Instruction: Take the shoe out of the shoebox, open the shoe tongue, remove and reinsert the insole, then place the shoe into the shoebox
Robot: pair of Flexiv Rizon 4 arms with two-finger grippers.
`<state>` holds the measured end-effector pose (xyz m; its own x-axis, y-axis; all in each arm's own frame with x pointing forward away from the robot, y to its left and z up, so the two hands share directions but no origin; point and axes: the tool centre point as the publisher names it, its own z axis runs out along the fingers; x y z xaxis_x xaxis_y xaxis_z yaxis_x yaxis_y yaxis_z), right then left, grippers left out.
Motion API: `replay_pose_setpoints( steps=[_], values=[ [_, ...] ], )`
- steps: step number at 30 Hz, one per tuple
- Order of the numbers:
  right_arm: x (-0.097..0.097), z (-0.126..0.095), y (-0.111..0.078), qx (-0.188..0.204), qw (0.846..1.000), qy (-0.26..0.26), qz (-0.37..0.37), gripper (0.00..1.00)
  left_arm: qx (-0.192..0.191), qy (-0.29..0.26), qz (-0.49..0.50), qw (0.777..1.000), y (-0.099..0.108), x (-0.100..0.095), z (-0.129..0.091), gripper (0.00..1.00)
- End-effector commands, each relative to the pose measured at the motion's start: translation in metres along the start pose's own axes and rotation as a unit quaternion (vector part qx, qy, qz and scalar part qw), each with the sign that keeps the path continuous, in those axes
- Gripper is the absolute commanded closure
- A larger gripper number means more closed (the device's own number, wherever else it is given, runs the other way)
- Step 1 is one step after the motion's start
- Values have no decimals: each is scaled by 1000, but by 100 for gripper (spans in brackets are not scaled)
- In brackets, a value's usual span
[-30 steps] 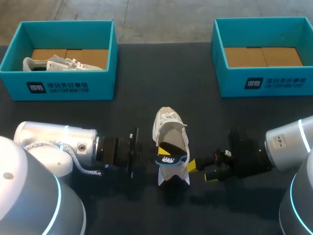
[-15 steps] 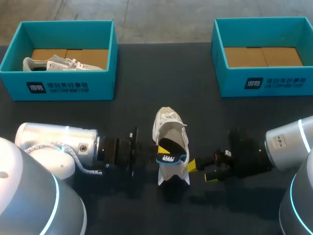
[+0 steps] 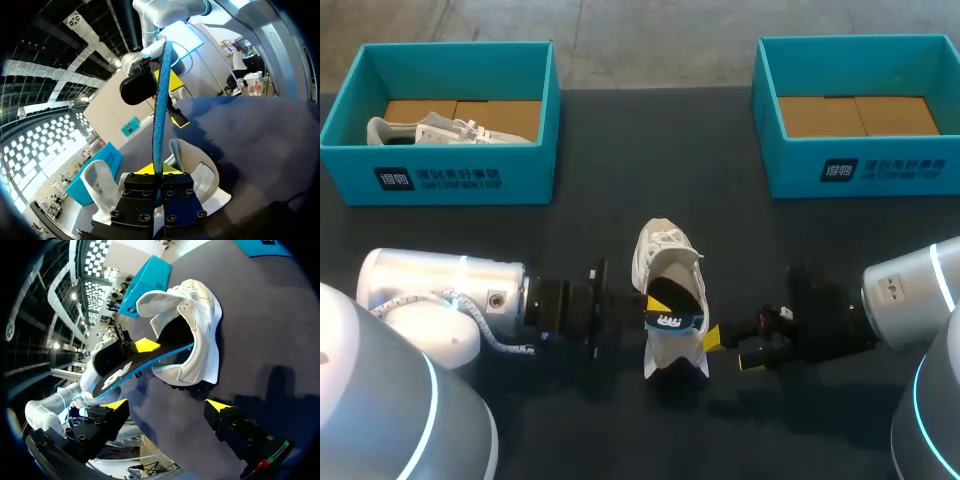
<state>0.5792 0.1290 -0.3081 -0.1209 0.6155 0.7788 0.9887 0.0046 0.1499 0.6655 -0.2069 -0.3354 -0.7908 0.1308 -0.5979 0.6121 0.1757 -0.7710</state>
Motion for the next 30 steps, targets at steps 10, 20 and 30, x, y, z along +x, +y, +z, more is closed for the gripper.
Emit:
replay_pose_setpoints(
  steps=[10, 20, 30],
  values=[
    [1, 2, 0, -1, 1000, -2, 0, 0, -12, 4, 11, 1000, 5, -2, 7, 100],
    [1, 2, 0, -1, 1000, -2, 0, 0, -22, 6, 25, 999, 11, -3, 9, 100],
    [1, 2, 0, -1, 1000, -2, 0, 0, -29, 4, 28, 999, 16, -4, 9, 100]
  ],
)
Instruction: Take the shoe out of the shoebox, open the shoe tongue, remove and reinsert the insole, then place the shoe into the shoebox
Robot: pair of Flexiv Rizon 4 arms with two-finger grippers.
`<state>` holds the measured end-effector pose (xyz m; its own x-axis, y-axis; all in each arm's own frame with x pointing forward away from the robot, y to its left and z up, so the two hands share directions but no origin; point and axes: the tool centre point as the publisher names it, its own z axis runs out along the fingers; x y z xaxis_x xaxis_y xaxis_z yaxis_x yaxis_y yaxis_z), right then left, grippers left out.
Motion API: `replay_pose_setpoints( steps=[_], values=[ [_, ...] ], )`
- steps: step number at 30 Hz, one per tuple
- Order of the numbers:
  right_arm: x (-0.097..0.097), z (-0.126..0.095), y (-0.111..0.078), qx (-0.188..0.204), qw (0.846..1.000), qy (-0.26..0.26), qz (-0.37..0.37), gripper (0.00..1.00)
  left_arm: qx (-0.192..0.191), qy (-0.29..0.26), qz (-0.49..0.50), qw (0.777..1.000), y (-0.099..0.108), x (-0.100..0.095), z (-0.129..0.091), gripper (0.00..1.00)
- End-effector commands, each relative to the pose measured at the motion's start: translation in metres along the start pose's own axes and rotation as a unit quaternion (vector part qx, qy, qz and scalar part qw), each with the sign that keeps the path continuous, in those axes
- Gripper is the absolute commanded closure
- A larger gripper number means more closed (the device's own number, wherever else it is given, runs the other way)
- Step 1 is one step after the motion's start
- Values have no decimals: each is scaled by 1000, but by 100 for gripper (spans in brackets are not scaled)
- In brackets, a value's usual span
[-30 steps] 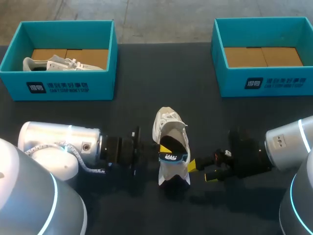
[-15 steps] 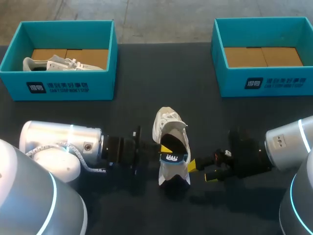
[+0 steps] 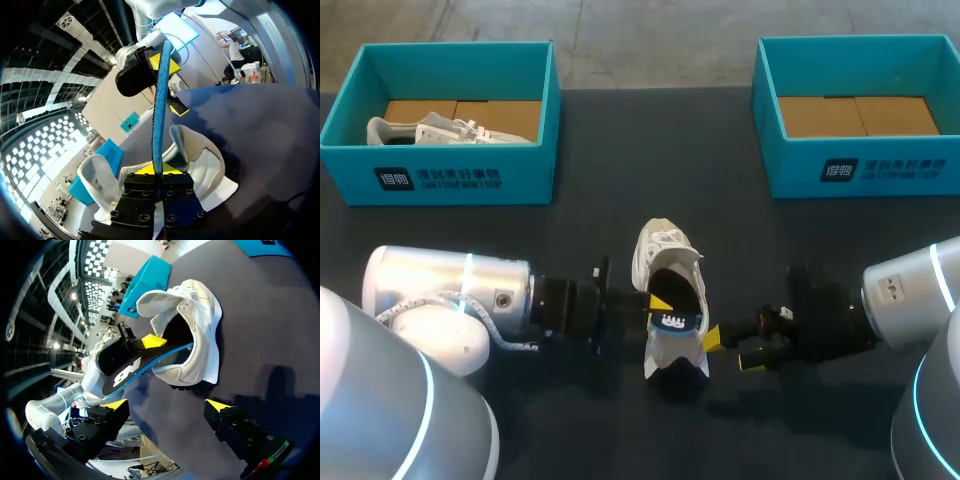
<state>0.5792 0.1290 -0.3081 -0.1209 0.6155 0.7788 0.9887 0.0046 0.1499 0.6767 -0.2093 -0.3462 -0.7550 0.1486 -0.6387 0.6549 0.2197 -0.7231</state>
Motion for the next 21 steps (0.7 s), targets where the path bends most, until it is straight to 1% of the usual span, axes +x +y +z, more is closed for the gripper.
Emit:
replay_pose_setpoints(
  steps=[1, 18, 19, 21],
  values=[
    [1, 2, 0, -1, 1000, -2, 0, 0, -3, 1, 0, 1000, 1, -2, 4, 100],
    [1, 2, 0, -1, 1000, -2, 0, 0, 8, -9, -7, 1000, -3, -6, 3, 100],
    [1, 2, 0, -1, 1000, -2, 0, 0, 8, -9, -8, 1000, -3, -6, 3, 93],
    [1, 2, 0, -1, 1000, -2, 0, 0, 10, -9, -8, 1000, -4, -7, 3, 82]
  ],
)
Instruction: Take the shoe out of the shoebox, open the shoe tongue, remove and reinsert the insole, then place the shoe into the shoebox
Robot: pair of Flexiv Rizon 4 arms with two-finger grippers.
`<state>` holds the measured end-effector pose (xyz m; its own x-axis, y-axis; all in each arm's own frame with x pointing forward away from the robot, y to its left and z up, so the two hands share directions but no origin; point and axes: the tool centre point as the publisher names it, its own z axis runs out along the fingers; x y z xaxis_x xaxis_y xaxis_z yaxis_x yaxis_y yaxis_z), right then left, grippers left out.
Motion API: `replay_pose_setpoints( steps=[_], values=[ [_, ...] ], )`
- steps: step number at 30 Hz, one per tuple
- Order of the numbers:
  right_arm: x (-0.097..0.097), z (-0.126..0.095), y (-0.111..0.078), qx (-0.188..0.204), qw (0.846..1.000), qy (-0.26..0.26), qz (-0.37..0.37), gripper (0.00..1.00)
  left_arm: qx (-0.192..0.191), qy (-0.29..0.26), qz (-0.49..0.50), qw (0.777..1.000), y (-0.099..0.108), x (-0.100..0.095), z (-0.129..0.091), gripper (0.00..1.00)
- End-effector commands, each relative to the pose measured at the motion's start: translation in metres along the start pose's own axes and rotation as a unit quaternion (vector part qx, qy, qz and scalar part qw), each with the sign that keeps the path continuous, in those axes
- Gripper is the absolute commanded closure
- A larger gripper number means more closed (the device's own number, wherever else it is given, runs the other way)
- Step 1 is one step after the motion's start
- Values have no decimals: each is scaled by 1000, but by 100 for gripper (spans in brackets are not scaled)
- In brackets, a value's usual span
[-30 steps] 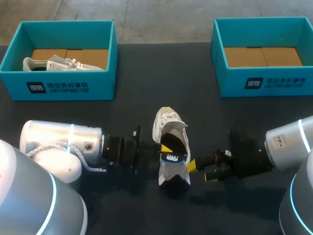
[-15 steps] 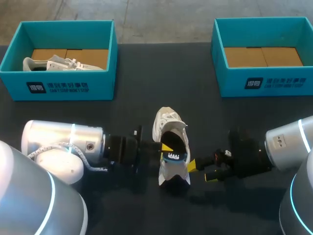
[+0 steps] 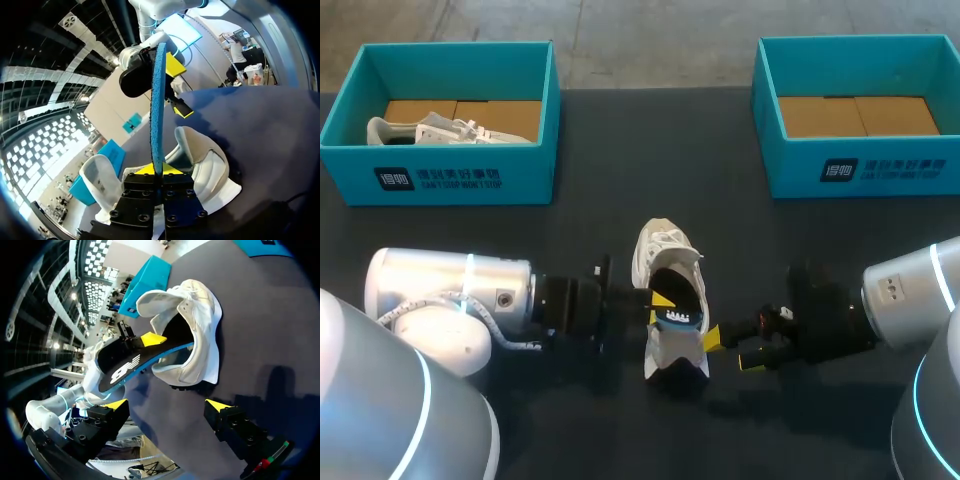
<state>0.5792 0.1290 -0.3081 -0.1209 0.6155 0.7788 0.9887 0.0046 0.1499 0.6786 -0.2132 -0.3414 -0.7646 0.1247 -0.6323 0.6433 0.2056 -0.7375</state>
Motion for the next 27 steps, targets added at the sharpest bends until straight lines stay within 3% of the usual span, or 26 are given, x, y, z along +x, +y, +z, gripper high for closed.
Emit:
replay_pose_setpoints(
  steps=[1, 20, 27],
  values=[
    [1, 2, 0, -1, 1000, -2, 0, 0, 2, 1, -1, 1000, -2, -2, 0, 78],
    [1, 2, 0, -1, 1000, -2, 0, 0, 19, -1, -2, 1000, -28, -1, -11, 75],
    [1, 2, 0, -1, 1000, -2, 0, 0, 19, 3, -4, 1000, -32, 0, -13, 82]
  ],
)
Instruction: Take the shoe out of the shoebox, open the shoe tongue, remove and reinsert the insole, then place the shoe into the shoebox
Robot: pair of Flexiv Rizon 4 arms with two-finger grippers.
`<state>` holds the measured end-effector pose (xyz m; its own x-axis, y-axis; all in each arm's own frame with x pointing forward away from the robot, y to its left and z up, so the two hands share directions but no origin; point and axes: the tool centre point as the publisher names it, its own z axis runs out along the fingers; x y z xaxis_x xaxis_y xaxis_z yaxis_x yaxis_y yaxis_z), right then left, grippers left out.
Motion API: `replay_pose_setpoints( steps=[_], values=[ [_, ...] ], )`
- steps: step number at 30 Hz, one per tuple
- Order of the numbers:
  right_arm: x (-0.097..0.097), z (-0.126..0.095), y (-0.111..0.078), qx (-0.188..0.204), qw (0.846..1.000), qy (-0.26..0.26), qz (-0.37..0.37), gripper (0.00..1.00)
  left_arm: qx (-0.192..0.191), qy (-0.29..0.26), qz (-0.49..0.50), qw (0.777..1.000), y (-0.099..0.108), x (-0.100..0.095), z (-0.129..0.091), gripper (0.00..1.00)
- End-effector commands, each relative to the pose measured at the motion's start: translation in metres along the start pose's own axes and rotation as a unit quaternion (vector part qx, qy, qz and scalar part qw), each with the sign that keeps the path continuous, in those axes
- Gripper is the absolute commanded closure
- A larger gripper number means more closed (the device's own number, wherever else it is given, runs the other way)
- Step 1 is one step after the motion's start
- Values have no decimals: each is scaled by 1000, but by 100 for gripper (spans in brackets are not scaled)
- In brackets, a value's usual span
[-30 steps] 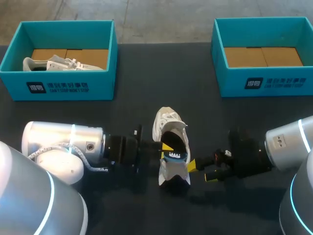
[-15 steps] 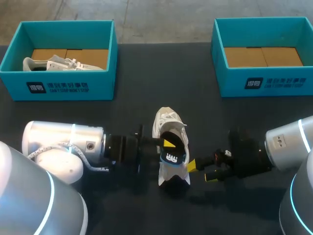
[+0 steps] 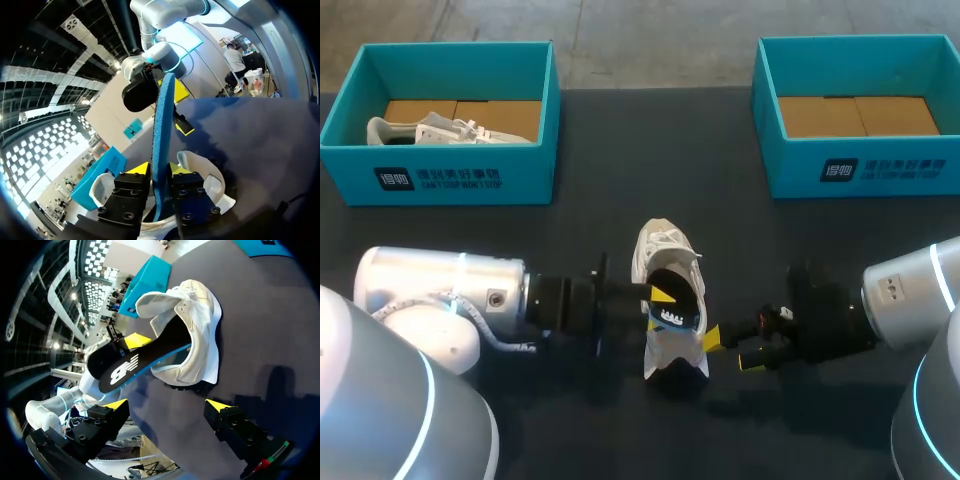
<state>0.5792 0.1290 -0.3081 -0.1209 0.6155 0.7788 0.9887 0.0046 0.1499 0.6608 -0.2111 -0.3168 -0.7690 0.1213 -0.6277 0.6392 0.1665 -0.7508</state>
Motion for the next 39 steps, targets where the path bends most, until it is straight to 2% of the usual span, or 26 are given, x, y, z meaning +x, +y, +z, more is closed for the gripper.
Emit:
replay_pose_setpoints(
  steps=[1, 3, 17, 39],
  values=[
    [1, 2, 0, -1, 1000, -2, 0, 0, -2, 7, -1, 1000, -3, 3, -4, 89],
    [1, 2, 0, -1, 1000, -2, 0, 0, -3, 10, -2, 1000, -3, 5, -4, 100],
    [1, 2, 0, -1, 1000, -2, 0, 0, -2, 17, 8, 1000, 6, 13, 5, 100],
    [1, 2, 0, -1, 1000, -2, 0, 0, -24, -12, 37, 999, 27, 8, 17, 100]
  ],
)
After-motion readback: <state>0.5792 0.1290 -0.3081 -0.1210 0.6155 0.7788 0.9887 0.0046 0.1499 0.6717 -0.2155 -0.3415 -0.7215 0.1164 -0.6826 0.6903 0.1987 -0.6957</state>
